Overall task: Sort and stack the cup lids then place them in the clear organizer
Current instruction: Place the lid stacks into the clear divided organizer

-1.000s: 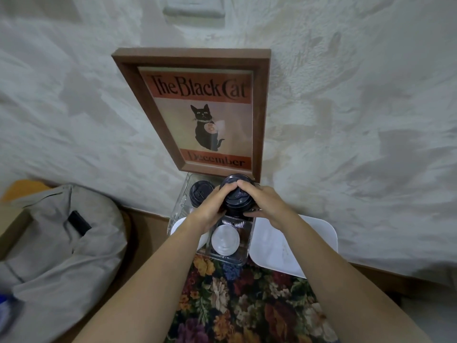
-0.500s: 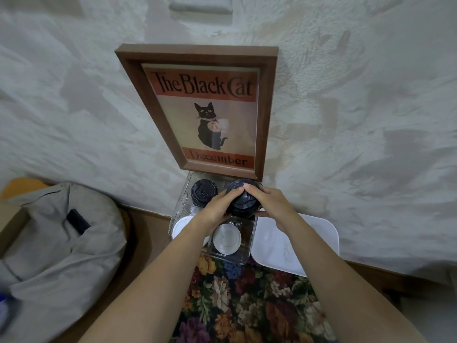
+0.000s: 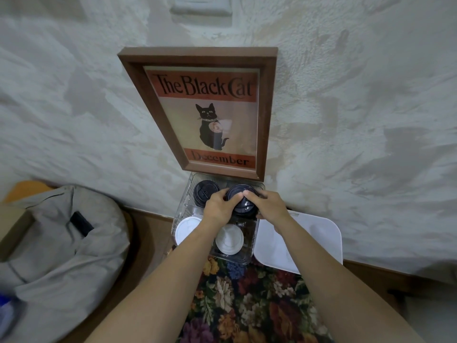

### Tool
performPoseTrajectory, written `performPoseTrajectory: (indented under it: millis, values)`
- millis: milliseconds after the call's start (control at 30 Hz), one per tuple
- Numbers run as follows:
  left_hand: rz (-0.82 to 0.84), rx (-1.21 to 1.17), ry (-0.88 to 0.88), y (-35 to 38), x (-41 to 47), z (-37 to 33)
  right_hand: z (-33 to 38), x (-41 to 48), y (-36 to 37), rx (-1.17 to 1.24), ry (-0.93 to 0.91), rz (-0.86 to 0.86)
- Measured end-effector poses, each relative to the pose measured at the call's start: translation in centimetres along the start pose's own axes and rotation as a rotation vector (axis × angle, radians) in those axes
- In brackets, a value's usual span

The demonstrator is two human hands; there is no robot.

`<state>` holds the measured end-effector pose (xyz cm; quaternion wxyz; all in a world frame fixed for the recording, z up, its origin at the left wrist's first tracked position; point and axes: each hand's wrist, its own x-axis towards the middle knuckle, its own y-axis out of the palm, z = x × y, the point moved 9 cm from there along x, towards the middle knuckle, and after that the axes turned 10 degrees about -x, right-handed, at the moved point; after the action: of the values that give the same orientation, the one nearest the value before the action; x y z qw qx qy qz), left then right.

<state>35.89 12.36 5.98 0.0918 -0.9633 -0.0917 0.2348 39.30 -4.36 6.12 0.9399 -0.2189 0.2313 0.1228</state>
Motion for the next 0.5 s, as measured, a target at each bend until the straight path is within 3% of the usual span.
performPoseTrajectory:
  millis: [133,500]
  values:
    - [-0.077,0.175,0.021,-0.4,-0.2,-0.1,-0.3,0.5,0.0,-0.032,-0.010,-0.031]
    - [-0.061,0.282,-0.010,0.9,-0.1,0.1,-0.7,0.6,-0.7,-0.105,-0.067,-0.113]
